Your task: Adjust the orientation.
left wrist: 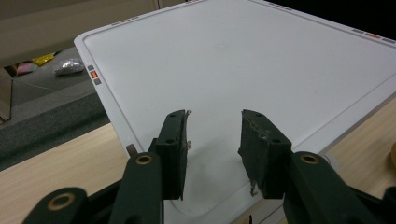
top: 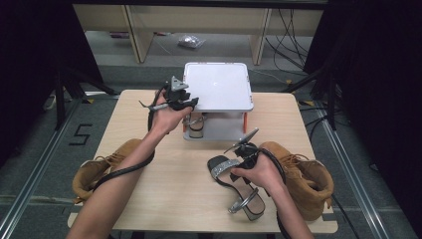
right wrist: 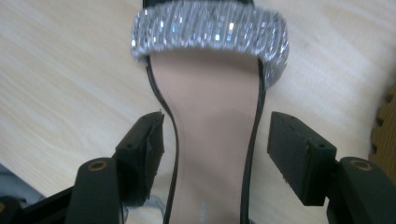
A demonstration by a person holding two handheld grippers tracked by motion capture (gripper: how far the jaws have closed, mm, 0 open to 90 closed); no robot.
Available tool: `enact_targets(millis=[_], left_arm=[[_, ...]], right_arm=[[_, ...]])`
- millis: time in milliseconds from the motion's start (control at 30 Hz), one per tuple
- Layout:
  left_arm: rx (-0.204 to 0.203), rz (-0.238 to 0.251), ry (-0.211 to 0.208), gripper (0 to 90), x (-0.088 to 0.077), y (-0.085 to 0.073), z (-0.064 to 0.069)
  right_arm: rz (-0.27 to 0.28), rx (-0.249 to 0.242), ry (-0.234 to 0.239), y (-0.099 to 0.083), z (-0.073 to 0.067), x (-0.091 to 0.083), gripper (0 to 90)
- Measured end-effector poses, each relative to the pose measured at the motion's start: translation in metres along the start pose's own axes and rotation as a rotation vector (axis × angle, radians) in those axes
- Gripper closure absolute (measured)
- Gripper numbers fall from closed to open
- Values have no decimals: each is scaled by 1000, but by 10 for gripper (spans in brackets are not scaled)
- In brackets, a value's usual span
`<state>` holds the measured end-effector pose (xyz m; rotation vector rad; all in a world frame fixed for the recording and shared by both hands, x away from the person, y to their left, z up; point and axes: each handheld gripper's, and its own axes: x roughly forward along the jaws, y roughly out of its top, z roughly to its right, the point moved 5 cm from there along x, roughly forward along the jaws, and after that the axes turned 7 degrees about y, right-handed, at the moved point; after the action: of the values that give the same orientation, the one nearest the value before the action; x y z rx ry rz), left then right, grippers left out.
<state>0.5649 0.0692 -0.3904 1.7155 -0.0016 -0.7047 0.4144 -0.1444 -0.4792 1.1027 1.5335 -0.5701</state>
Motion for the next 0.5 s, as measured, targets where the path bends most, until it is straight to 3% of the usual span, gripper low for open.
enact_targets(millis=[433,500], left_arm=[[-1,-7,2,596,5,-4,0],[-23,3,-2,597,7,-3,1]], right_arm=[[-84,-34,-10,-11,0,8,321],[-98,-43,-14,-12,0,12,306]])
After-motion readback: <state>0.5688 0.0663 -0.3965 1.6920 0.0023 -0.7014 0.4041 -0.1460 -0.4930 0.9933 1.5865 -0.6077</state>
